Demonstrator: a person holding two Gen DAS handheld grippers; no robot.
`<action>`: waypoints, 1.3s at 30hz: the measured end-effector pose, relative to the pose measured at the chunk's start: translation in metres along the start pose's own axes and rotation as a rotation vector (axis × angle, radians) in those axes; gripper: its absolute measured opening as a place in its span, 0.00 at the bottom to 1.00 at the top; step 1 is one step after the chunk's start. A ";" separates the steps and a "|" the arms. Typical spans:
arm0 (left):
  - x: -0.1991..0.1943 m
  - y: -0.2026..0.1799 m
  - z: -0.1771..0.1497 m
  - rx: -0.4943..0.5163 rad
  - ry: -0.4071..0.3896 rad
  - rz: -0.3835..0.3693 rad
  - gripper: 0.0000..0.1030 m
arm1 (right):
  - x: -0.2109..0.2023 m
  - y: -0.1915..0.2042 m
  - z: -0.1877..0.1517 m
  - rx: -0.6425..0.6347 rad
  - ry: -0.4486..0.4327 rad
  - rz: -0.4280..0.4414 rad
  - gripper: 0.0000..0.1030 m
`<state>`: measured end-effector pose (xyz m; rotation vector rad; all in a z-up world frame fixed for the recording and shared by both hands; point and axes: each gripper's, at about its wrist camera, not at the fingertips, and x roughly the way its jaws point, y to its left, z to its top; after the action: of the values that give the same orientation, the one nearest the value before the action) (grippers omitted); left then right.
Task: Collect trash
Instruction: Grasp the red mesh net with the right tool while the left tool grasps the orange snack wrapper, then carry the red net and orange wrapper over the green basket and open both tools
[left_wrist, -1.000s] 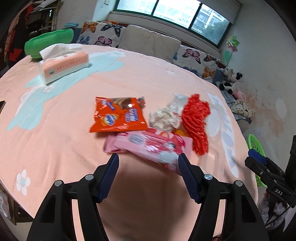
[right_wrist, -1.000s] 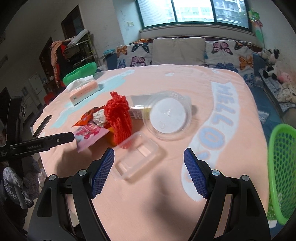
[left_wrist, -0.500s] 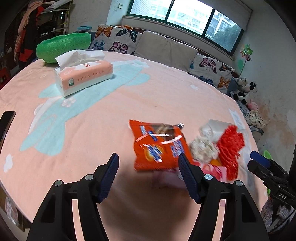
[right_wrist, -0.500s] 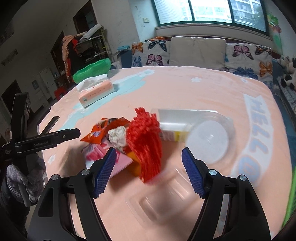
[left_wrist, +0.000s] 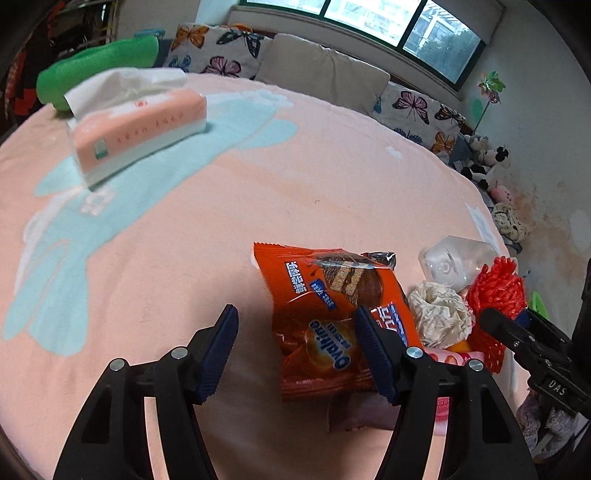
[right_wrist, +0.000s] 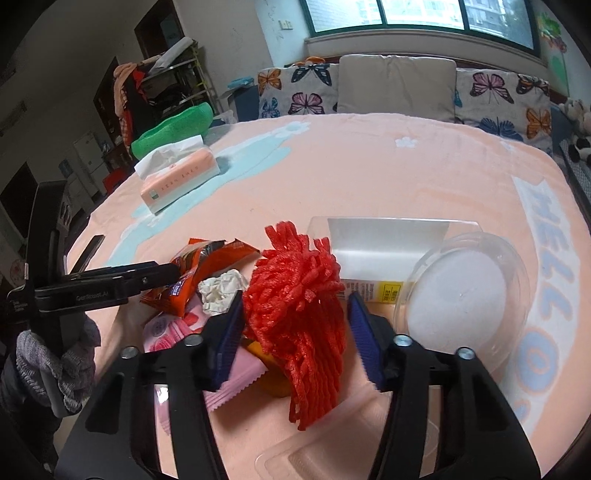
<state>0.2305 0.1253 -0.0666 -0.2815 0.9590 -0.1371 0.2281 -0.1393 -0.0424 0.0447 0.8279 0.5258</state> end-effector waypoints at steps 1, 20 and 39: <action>0.002 0.001 0.000 -0.004 0.005 -0.007 0.60 | -0.001 -0.002 -0.001 0.005 -0.001 0.002 0.47; 0.005 0.004 0.014 -0.106 0.029 -0.173 0.80 | -0.047 -0.014 -0.008 0.031 -0.091 0.005 0.43; 0.032 -0.030 0.025 0.059 0.110 0.009 0.90 | -0.056 -0.023 -0.018 0.064 -0.096 0.006 0.43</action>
<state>0.2697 0.0939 -0.0695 -0.2171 1.0637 -0.1743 0.1940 -0.1884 -0.0221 0.1301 0.7508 0.4989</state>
